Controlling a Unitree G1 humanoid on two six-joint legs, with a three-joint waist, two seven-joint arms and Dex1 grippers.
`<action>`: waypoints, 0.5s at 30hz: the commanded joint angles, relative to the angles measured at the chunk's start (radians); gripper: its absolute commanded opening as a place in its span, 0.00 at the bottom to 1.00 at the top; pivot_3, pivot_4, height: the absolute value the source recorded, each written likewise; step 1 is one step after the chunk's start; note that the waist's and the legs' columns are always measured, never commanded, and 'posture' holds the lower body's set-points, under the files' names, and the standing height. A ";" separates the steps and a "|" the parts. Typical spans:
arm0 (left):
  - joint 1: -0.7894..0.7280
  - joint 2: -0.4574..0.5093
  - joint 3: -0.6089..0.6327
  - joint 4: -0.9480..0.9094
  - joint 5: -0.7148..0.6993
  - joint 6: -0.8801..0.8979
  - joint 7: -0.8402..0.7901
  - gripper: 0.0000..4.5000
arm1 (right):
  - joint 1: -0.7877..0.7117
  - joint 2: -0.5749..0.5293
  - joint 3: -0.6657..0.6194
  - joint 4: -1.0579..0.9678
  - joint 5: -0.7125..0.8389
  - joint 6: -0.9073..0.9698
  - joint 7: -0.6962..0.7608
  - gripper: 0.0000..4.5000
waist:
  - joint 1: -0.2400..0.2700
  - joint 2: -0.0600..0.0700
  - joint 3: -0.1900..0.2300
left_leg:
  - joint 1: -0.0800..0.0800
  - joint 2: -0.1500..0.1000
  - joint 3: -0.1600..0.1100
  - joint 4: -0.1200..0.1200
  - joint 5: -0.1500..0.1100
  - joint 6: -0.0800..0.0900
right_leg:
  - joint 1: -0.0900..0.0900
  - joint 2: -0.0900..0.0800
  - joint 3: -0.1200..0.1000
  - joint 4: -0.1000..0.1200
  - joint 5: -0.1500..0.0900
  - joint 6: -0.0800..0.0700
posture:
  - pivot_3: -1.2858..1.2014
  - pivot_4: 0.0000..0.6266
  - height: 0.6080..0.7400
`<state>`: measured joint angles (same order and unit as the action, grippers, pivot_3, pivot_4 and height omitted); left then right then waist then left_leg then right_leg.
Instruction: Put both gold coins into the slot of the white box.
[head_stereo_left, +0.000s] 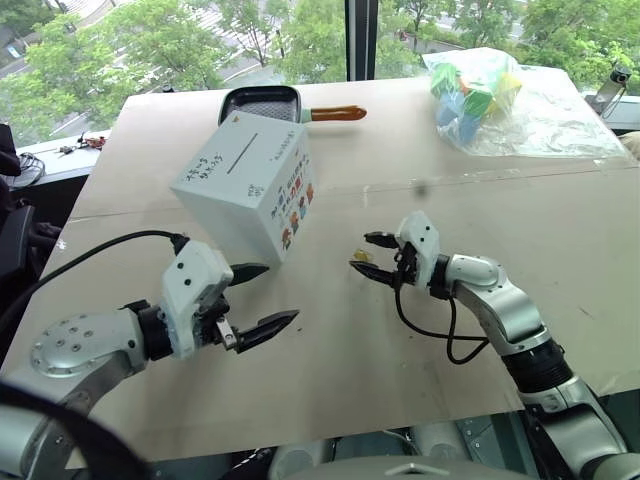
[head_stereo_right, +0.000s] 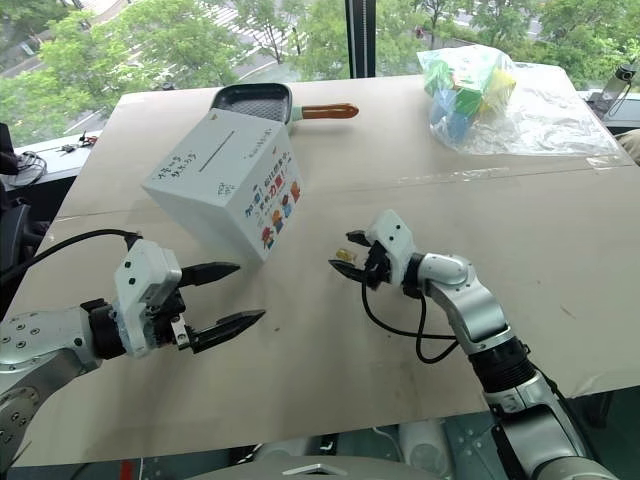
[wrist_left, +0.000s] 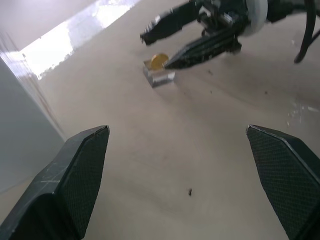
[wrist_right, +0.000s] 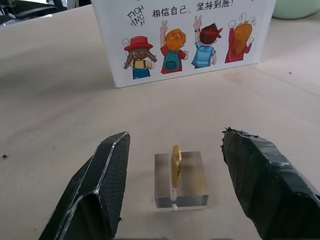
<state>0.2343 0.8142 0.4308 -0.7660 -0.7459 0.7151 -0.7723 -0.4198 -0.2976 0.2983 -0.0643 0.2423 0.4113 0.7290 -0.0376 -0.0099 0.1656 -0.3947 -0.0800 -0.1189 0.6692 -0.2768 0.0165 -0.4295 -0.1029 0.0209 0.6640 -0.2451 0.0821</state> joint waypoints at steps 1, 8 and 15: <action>0.020 -0.060 0.016 0.035 0.015 -0.093 -0.011 1.00 | -0.012 0.020 -0.010 -0.011 -0.007 0.010 -0.022 0.59 | 0.000 0.000 0.000 | 0.000 0.000 0.000 0.000 0.000 0.000 | 0.000 0.000 0.000 0.000 0.000 0.000 | 0.52 0.24 0.85; 0.056 -0.104 0.005 0.103 0.075 -0.186 -0.024 1.00 | -0.008 0.013 -0.024 -0.035 0.006 0.041 -0.014 0.00 | 0.002 0.000 0.000 | 0.000 0.000 0.000 0.000 0.000 0.000 | 0.000 0.000 -0.001 0.000 0.000 0.000 | 0.52 0.24 0.85; -0.022 -0.183 -0.016 0.110 -0.032 -0.186 0.018 1.00 | -0.014 0.072 -0.103 -0.098 0.137 0.125 -0.032 0.00 | 0.002 0.000 0.000 | 0.000 0.000 -0.001 0.000 0.000 0.000 | 0.000 0.000 -0.001 0.000 0.000 0.000 | 0.52 0.24 0.85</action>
<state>0.2297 0.6466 0.4201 -0.6395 -0.7244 0.5386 -0.7707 -0.4189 -0.2510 0.2419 -0.0843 0.3102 0.5097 0.7067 -0.0352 -0.0100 0.1655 -0.3948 -0.0800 -0.1195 0.6692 -0.2768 0.0166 -0.4293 -0.1032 0.0203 0.6639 -0.2450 0.0822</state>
